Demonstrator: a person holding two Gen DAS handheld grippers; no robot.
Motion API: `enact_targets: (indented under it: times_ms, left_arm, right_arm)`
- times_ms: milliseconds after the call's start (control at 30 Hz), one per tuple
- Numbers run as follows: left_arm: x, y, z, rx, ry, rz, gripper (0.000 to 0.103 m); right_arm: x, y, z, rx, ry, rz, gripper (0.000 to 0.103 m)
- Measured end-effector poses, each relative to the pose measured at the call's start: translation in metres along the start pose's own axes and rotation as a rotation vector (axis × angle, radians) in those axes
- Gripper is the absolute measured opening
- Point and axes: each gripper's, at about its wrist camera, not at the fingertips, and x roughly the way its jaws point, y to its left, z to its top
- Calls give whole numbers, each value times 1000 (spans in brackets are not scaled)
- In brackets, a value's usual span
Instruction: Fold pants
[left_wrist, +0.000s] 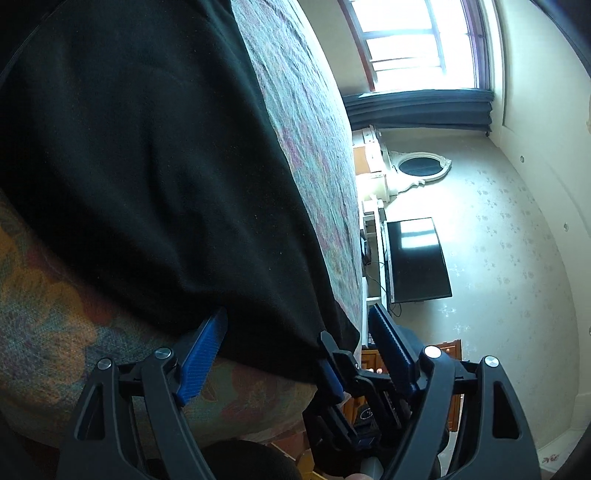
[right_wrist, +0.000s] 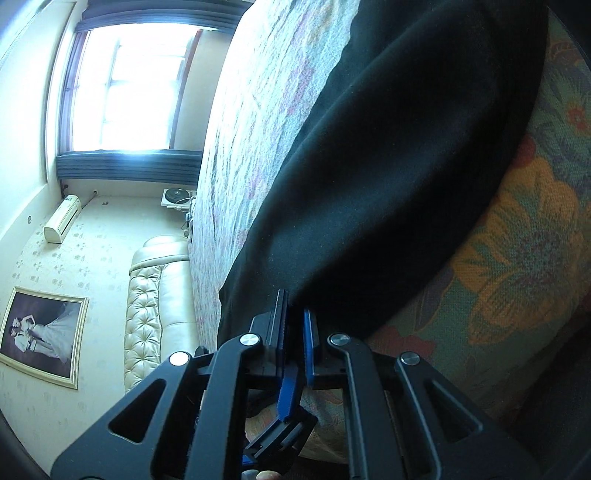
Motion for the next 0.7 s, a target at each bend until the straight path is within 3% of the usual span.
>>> enact_targets:
  times_ms: [133, 200, 333, 367, 700]
  left_arm:
    - [-3, 4, 6, -38, -38, -12, 77]
    - [-5, 4, 4, -18, -56, 16, 73]
    - [-2, 9, -7, 29, -41, 136, 22]
    - [-2, 13, -7, 35, -35, 151, 16]
    - [-19, 26, -17, 70, -42, 150, 10]
  right_arm:
    - [5, -3, 3, 14, 6, 5, 7]
    - [2, -13, 1, 33, 8, 4, 7]
    - [2, -21, -3, 57, 2, 2, 7]
    - [-1, -20, 1, 59, 1, 3, 7]
    - [-8, -34, -7, 62, -9, -30, 7]
